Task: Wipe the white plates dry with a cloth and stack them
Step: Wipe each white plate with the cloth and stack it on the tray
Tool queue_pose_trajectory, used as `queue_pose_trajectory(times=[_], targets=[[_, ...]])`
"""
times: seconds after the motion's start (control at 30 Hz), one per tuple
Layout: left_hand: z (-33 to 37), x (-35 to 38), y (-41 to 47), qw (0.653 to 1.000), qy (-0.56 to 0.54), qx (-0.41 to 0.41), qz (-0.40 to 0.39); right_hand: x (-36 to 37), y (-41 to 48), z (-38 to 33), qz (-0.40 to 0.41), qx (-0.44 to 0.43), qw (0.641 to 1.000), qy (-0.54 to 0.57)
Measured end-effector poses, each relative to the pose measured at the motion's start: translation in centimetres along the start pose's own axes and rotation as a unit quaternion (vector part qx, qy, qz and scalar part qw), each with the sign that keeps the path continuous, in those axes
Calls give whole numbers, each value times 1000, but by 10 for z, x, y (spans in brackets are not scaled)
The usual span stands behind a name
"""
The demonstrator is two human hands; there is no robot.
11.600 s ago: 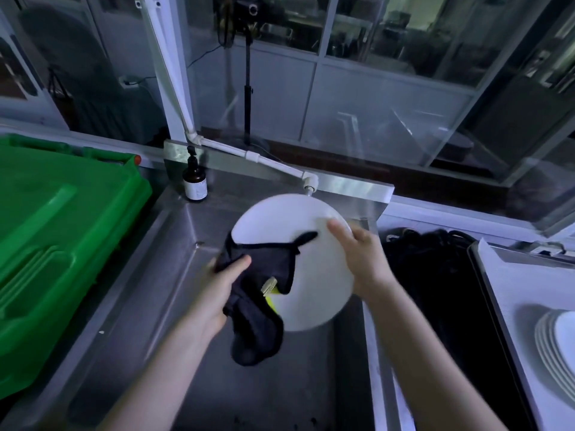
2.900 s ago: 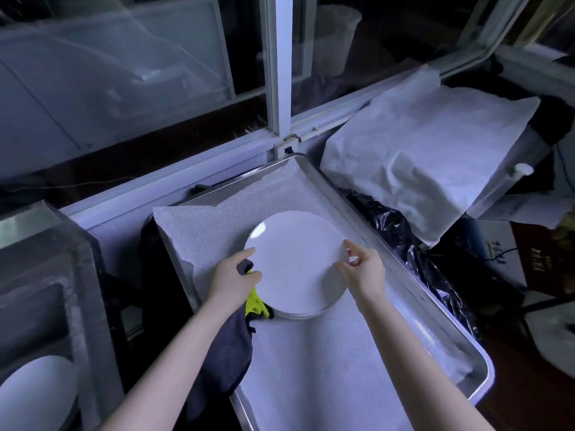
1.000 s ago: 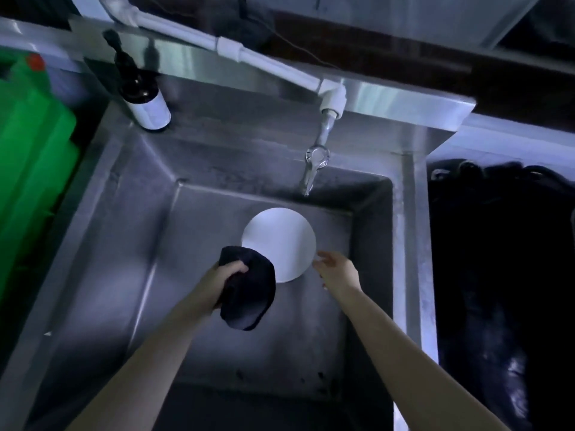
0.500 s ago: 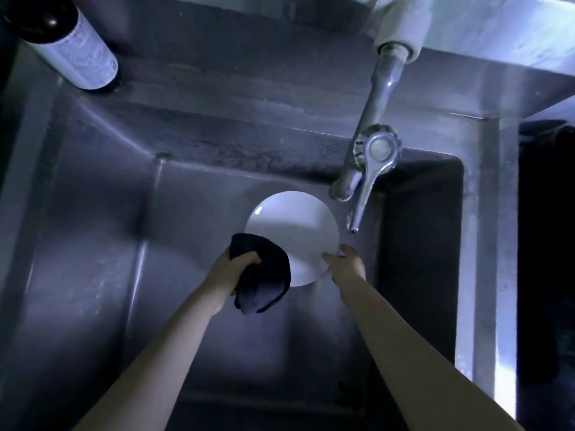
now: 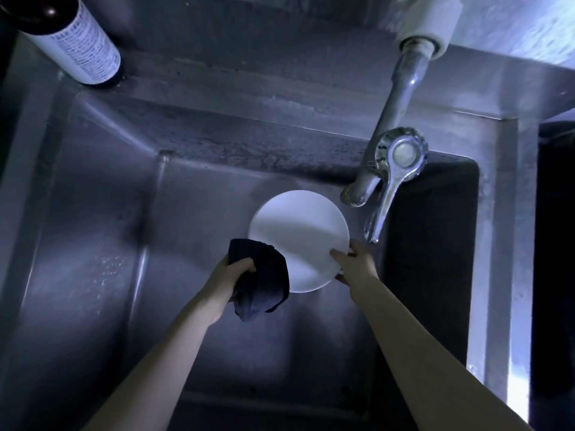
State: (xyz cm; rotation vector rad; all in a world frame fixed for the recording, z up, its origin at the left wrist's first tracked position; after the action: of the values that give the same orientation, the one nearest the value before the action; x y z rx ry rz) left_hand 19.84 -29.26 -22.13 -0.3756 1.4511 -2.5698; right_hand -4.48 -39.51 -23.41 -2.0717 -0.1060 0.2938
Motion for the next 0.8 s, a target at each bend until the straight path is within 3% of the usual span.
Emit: queue_pose_trajectory(times=[0.17, 0.33, 0.47, 0.63, 0.8], targets=[[5, 0, -24, 998, 45, 14, -38, 6, -24, -14, -37, -26, 998, 39], [40, 17, -78, 969, 157, 163, -103, -10, -70, -34, 30, -114, 988, -100], [35, 2, -117, 970, 171, 174, -7, -22, -117, -35, 33, -183, 970, -156], [64, 33, -191, 889, 321, 328, 17, -40, -181, -40, 19, -249, 960, -130], [95, 81, -278, 827, 307, 471, 16, -51, -246, -35, -53, -261, 964, 2]])
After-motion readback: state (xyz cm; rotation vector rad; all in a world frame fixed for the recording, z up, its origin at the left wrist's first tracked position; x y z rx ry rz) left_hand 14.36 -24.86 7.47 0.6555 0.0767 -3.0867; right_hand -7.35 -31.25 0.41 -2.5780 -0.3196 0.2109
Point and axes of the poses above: each hand's wrist, its own y-axis towards the middle knuckle, its own x-axis out of the palm, z = x × y, the point moved 9 cm from there along y, towards the middle knuckle, and after that the axes turned 6 degrees about -z, right-handed, at the moved point
